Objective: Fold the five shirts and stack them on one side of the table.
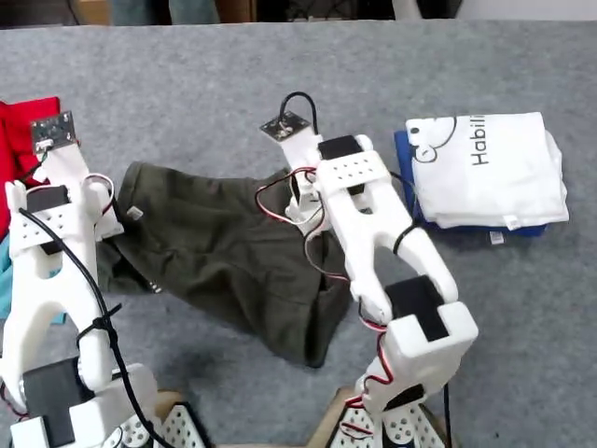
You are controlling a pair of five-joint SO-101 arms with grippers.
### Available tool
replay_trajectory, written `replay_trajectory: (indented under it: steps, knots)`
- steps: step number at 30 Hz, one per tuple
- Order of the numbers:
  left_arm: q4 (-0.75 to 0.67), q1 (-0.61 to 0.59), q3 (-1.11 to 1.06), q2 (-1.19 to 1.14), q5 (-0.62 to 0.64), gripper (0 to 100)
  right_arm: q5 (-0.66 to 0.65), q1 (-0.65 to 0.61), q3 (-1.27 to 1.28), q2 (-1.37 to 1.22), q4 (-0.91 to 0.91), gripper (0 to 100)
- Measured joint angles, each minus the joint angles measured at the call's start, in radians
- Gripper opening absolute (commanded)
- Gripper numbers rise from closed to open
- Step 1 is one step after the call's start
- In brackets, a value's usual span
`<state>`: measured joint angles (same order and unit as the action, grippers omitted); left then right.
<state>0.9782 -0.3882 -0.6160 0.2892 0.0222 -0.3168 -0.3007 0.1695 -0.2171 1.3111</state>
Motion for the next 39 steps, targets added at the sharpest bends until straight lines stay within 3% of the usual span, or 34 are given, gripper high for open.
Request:
replay_trajectory:
  steps: [25, 31, 39]
  knots:
    - [0.000, 0.000, -0.002, 0.000, 0.000, 3, 0.002, -0.009, 0.000, -0.040, -0.046, 14.0]
    - [0.000, 0.000, -0.002, 0.000, 0.000, 3, -0.009, -0.064, 0.000, -0.040, -0.046, 6.4]
    - [0.000, 0.000, -0.002, 0.000, 0.000, 3, -0.018, -0.064, 0.000, -0.040, -0.046, 6.3]
